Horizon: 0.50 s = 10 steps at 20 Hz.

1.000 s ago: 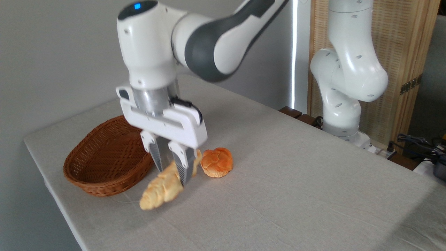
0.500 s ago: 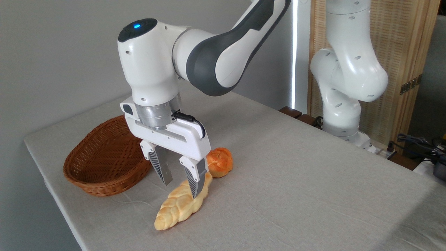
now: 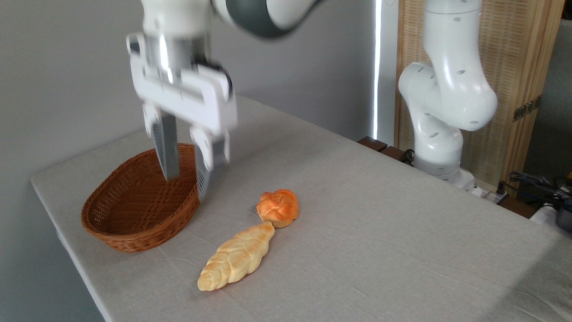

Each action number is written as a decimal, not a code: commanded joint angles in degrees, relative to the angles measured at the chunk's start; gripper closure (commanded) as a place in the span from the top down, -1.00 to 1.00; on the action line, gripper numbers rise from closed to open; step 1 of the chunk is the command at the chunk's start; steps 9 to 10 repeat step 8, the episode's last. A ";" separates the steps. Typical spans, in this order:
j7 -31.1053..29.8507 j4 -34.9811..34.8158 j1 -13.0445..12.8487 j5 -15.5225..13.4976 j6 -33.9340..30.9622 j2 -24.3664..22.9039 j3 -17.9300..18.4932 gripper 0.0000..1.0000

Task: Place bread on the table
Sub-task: 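Open the gripper, release the bread, and raise the gripper away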

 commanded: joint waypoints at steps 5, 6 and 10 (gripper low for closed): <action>1.40 2.17 -0.25 0.02 -6.23 -1.38 -1.24 1.00; 1.40 1.91 -0.25 0.02 -6.40 -1.30 -1.24 1.00; 1.40 1.90 0.01 -0.15 -7.54 -1.38 -0.98 1.00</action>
